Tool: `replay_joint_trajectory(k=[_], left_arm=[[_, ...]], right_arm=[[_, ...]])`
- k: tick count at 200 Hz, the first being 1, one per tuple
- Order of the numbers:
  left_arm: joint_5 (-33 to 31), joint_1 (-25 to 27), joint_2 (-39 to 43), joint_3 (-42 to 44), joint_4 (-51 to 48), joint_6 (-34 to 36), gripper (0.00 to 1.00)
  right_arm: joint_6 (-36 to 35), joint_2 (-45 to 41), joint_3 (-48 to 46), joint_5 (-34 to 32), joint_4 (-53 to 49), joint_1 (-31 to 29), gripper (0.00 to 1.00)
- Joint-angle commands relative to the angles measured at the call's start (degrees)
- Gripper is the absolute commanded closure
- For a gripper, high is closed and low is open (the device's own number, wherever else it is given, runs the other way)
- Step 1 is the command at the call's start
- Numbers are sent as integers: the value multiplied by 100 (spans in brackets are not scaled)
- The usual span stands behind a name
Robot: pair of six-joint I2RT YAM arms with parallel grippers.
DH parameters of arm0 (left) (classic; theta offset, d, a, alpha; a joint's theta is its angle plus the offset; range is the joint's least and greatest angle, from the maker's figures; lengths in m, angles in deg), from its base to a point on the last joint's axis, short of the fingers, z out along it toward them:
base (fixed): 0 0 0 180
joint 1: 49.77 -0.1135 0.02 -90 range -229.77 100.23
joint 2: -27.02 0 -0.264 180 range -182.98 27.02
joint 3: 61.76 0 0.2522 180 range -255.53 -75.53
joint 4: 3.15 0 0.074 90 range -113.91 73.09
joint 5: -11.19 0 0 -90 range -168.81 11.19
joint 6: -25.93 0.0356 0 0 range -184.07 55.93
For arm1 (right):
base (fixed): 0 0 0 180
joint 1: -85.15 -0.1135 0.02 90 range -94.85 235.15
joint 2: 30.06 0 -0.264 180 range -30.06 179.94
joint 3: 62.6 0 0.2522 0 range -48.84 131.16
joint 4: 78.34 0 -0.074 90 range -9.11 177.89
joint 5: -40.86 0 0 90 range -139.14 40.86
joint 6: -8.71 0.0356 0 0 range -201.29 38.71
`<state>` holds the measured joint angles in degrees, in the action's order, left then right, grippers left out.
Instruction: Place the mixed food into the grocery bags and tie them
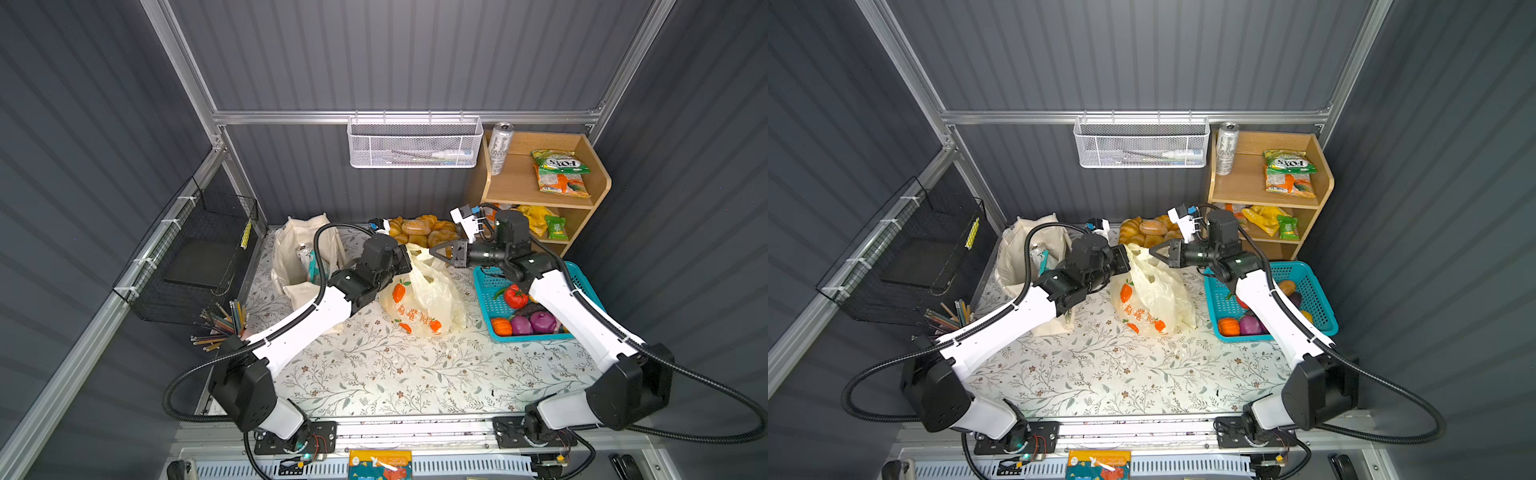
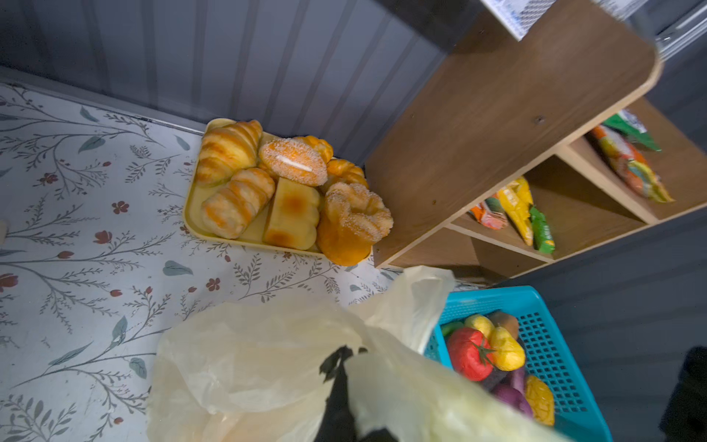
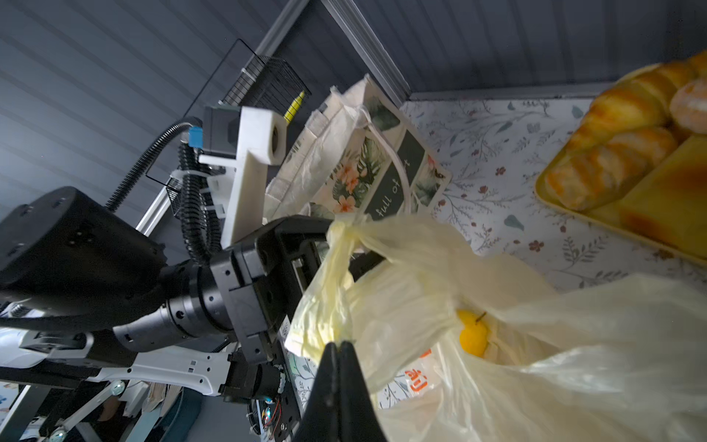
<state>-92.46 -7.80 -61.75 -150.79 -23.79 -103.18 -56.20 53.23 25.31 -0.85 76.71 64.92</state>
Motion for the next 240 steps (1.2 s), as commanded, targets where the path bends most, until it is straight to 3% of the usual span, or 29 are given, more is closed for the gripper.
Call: replay_joint_trajectory(k=[1,37,56,62,67,71,74,108,176,240], left_arm=[[-79,-14,-320,-318,-129,250,91],[431,-31,-229,-292,-95,1298,70],[795,-158,111,-148,-362,1885,53],[924,-225,256,-77,-434,2088,45],[1052,-310,364,-36,-539,2243,32],[1187,-399,445,-8,-616,2350,5],[1321,-470,507,-9,-699,2423,1],[2374,-1154,1003,56,-1374,3086,0],[3210,-1194,1206,117,-1381,4883,0],[3508,-1199,459,-182,-622,5865,0]], right_arm=[[22,30,-211,246,109,-6,100],[-45,13,-259,189,74,1,100],[-26,12,-192,154,63,34,100],[-16,17,-174,139,55,45,100],[-12,21,-155,137,45,52,100],[-10,21,-135,137,46,58,100],[-4,29,-127,137,42,67,100],[24,25,-93,85,45,122,100],[157,-44,281,376,-77,414,100],[84,-31,507,475,-318,420,100]])
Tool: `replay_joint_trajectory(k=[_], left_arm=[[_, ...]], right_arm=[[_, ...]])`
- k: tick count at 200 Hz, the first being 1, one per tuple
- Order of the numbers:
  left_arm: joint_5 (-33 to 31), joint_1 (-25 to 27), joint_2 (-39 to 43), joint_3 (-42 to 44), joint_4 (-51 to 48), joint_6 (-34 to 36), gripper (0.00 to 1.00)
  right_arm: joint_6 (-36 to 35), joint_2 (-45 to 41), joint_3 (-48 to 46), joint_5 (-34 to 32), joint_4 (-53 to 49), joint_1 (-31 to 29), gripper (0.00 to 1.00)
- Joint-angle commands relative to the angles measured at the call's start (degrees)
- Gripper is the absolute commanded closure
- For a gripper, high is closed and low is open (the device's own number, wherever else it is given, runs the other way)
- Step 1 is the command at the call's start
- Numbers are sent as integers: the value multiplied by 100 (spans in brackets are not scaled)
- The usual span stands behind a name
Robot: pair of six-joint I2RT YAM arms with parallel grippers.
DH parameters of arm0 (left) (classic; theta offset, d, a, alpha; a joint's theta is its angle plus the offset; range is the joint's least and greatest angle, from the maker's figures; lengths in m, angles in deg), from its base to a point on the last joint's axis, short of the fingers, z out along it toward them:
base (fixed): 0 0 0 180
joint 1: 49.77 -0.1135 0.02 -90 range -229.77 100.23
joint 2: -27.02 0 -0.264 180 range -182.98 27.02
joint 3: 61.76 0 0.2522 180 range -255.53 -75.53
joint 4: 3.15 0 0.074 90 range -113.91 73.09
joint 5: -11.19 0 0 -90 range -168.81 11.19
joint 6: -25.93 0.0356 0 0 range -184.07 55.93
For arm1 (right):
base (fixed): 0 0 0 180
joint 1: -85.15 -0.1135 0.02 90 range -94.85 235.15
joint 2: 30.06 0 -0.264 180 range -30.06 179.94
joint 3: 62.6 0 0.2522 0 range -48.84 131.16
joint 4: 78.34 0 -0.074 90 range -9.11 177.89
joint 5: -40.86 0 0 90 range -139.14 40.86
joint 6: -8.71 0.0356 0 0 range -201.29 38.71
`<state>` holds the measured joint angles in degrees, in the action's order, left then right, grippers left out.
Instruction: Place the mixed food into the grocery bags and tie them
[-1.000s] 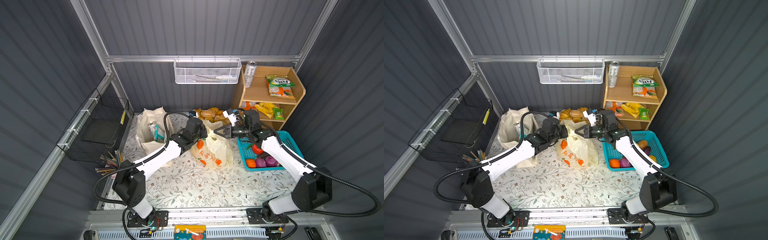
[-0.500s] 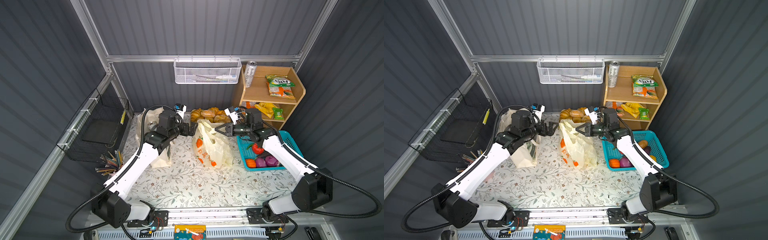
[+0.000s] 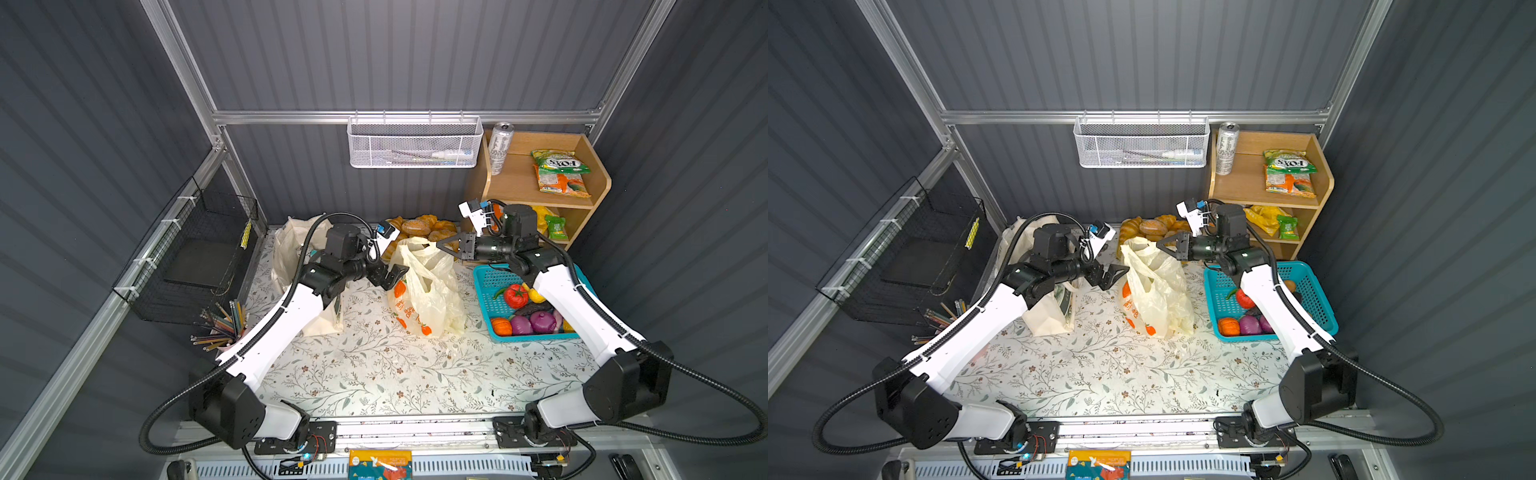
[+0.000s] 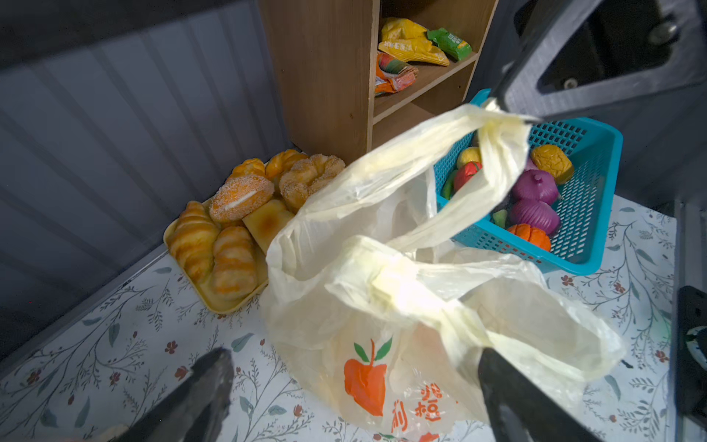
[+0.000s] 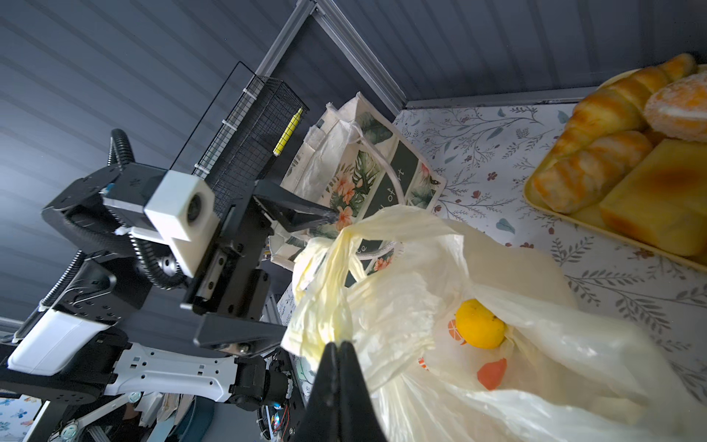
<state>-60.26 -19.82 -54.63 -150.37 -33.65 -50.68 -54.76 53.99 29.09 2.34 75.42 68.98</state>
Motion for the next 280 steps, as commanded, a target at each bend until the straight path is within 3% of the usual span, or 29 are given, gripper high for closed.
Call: replay_joint_trajectory(k=[1,69,132,150,207,255,280], left_arm=[[289,7,-267,-223,372,618,0],[267,10,-817,-560,848,966,0],[438,-5,-1092,-565,982,2059,0],[794,-100,-1172,-560,1113,2233,0],[2097,-174,-1770,-1661,792,2272,0],[3049,-174,-2107,-2084,168,2017,0],[3498,-174,-2108,-2048,-109,1779,5]], right_arm=[[-60,-108,127,158,-187,11,100],[-121,-151,102,254,-298,8,100],[-297,-102,182,403,-487,11,100],[-515,-50,286,416,-733,8,100],[-893,140,580,535,-1304,16,100],[-712,180,570,381,-1098,90,100],[-484,182,530,314,-775,172,100]])
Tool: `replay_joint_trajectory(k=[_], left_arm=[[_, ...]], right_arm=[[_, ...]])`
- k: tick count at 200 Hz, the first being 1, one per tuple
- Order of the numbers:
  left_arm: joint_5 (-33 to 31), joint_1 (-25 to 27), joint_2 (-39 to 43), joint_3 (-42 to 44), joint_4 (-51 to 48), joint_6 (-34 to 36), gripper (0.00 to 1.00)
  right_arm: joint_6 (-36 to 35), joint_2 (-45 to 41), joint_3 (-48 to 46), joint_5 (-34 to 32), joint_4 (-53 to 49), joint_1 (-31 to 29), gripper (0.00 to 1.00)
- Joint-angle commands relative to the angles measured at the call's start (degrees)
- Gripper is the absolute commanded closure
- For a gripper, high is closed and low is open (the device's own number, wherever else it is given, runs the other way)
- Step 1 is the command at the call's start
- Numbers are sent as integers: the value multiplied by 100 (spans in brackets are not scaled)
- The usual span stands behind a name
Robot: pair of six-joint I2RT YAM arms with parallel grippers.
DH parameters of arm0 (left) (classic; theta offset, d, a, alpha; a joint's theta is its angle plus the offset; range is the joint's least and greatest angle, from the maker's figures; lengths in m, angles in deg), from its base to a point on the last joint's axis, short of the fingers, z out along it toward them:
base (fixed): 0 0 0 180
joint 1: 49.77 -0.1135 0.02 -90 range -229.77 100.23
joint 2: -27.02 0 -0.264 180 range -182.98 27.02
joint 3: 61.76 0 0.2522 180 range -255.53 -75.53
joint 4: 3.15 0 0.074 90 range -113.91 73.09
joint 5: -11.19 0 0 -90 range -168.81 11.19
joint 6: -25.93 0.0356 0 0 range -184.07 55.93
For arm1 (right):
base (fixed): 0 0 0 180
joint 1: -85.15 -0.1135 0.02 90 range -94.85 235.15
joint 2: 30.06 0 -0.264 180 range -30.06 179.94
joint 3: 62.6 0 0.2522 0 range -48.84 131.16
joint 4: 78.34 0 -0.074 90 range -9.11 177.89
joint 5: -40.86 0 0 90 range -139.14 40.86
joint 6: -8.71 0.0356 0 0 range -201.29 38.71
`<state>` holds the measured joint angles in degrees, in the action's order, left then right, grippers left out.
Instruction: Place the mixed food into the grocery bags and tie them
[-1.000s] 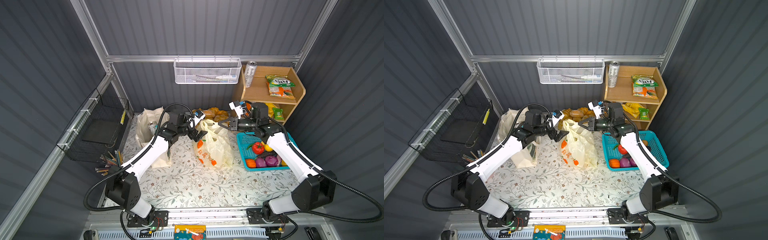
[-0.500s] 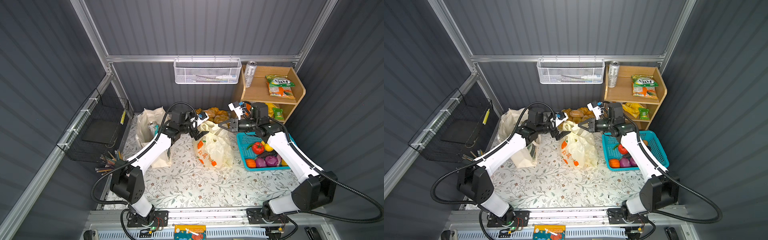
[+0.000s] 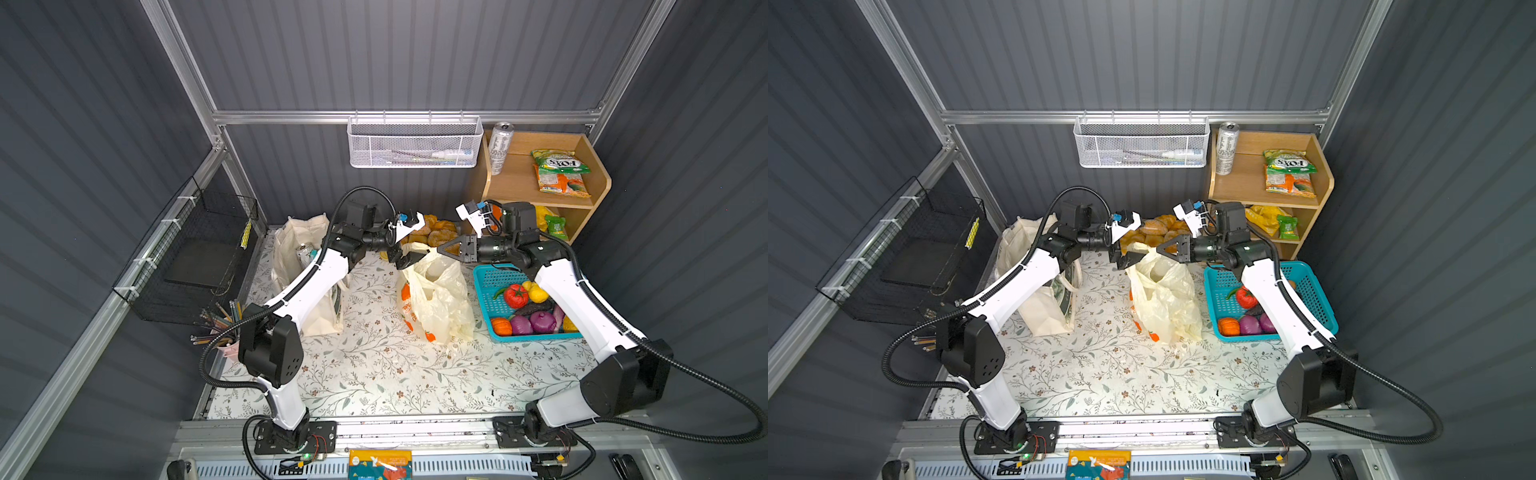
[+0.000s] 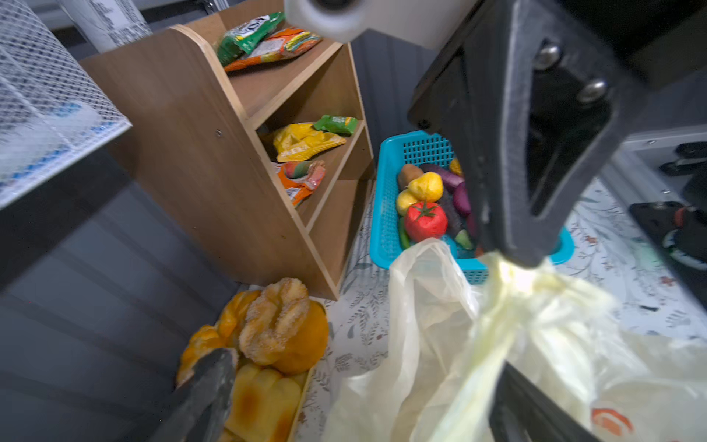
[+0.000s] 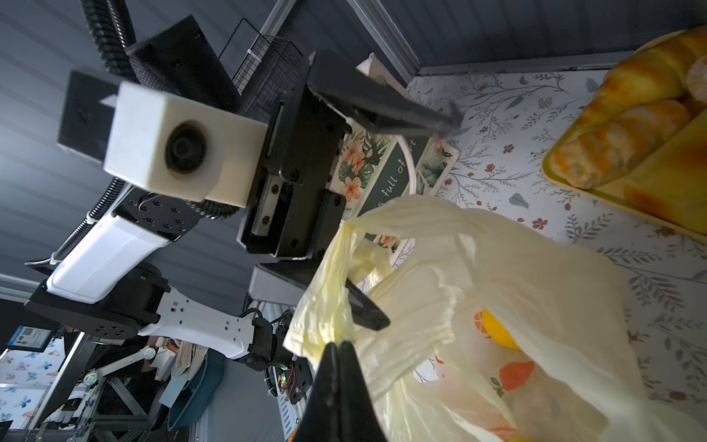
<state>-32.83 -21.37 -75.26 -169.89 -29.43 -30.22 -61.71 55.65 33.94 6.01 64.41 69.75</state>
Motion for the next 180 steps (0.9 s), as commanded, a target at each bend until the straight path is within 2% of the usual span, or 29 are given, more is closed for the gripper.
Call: replay_joint_trajectory(k=[1,11,19,28,35,47,49,68,82,112,136,162,180], left_arm=[[760,-19,-45,-93,-541,-265,6],[811,-19,-43,-37,-552,-391,11],[827,-19,-46,32,-420,-642,20],[907,-19,-31,119,-177,-991,34],[856,-19,2,239,100,-1312,54],[546,-19,124,548,866,-2021,96],[446,-19,152,592,986,-2145,100],[-371,-19,394,973,1759,-2884,100],[-1020,-12,540,999,1783,-3257,100],[-2514,91,1005,1192,1678,-4025,100],[-3677,351,1341,1464,1452,-4486,100],[-4679,791,1538,1626,1172,-4821,100],[-4847,946,1590,1761,1201,-4912,100]], right_arm=[[217,16,45,-55,340,97,100],[296,16,66,-78,419,116,100],[336,20,95,-116,440,125,99],[386,-16,107,-206,426,125,73],[416,-104,57,-302,415,125,57],[497,-392,-212,-594,440,125,45],[513,-449,-265,-673,441,125,44],[569,-1228,-958,-1386,347,101,33],[424,-1831,-1363,-1968,-40,-51,30],[91,-2627,-1783,-4076,-740,-1211,26],[-32,-2594,-1880,-5193,-694,-1961,23],[-303,-2340,-1880,-5552,-454,-2463,20],[-430,-2225,-1871,-5610,-328,-2565,19]])
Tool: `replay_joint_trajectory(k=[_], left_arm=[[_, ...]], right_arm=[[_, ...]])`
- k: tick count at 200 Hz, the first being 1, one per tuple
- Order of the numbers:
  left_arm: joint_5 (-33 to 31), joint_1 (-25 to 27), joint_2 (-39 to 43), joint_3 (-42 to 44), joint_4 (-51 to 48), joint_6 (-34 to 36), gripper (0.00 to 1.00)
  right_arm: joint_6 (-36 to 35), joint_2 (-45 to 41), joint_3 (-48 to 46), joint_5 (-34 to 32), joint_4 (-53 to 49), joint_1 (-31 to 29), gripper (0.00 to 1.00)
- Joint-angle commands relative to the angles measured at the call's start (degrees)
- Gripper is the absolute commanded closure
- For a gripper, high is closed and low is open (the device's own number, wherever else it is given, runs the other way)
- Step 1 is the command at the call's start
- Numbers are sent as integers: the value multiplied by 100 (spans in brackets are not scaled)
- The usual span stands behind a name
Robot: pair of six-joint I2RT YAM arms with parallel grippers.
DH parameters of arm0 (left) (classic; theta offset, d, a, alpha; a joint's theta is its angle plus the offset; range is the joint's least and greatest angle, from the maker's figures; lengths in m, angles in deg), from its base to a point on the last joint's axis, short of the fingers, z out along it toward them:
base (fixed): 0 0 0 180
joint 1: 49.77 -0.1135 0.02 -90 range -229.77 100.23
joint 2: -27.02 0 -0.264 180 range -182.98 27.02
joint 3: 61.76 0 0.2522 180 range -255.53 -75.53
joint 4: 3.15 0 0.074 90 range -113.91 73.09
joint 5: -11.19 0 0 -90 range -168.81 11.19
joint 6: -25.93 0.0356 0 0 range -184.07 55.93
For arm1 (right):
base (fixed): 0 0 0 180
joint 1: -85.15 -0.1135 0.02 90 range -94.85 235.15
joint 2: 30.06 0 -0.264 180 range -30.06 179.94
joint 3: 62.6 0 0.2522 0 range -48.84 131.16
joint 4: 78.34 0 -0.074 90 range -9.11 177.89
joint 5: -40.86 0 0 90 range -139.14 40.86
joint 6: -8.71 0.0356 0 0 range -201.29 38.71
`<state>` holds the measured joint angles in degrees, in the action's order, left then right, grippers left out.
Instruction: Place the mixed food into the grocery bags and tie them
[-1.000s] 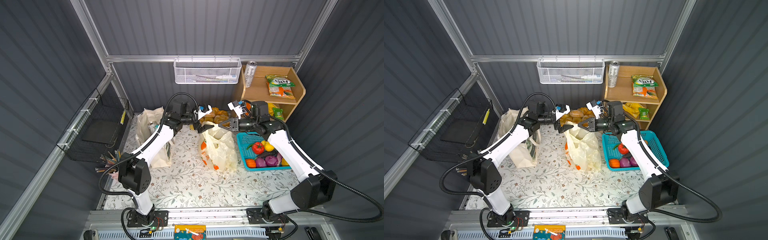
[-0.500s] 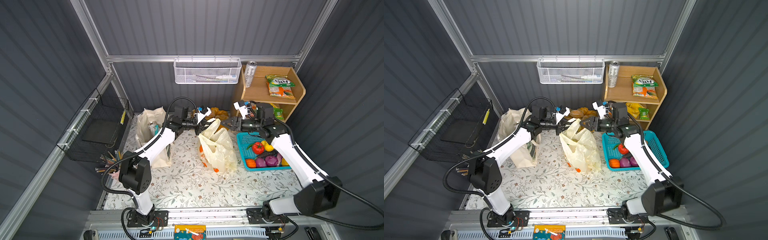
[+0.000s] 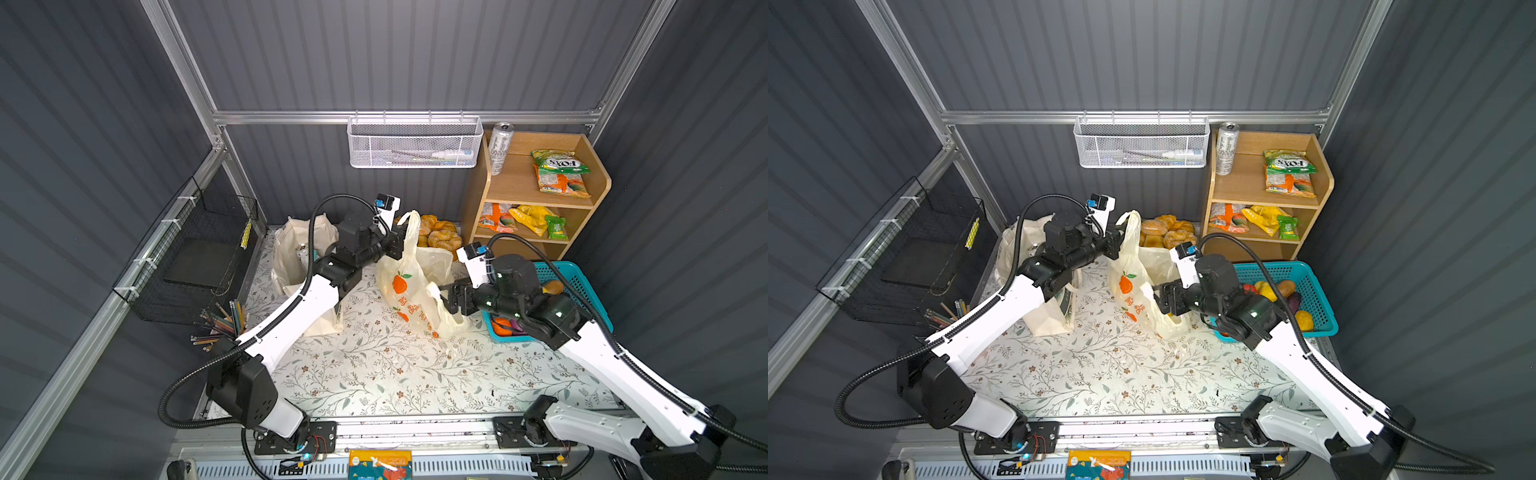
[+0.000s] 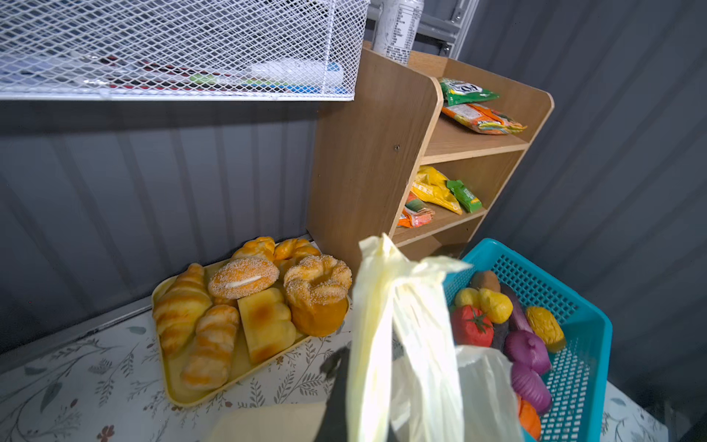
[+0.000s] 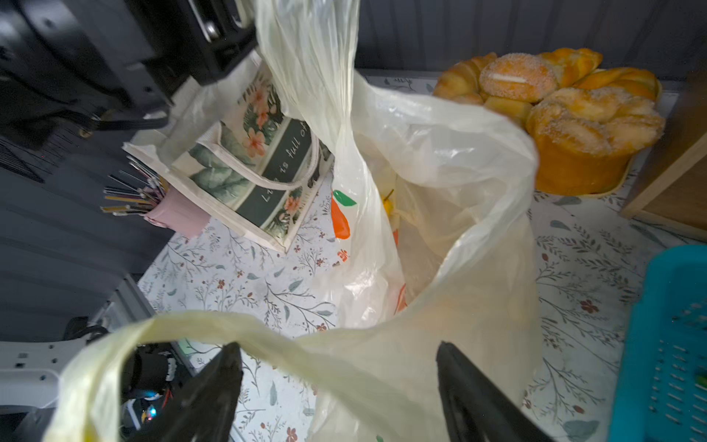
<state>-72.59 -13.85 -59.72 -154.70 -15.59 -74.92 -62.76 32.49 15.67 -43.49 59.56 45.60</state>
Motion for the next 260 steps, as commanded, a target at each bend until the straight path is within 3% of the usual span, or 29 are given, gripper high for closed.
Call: replay_joint_trajectory(k=[1,22,43,66,88,100,144,211,260], left_arm=[[-869,200,44,248,-175,-443,100],[-763,213,107,490,76,-367,100],[-689,213,221,762,286,-10,100],[-350,195,355,995,549,413,100],[236,146,414,1197,877,781,84],[458,99,471,1385,1179,803,80],[795,-4,629,1685,1726,735,81],[809,-50,582,1672,1740,707,84],[879,-68,601,1723,1831,696,84]], right_arm=[[-328,96,-44,-665,173,-149,19],[-439,206,312,-622,301,47,19],[-72,488,917,795,397,941,22],[2,1016,1756,2203,282,1510,21],[55,1654,2578,3122,144,1693,19],[-3,1988,2958,3412,9,1706,19],[-17,2731,3646,3926,-105,1705,20],[66,2806,2974,4214,129,1650,28],[120,3022,3020,4155,228,1655,32]])
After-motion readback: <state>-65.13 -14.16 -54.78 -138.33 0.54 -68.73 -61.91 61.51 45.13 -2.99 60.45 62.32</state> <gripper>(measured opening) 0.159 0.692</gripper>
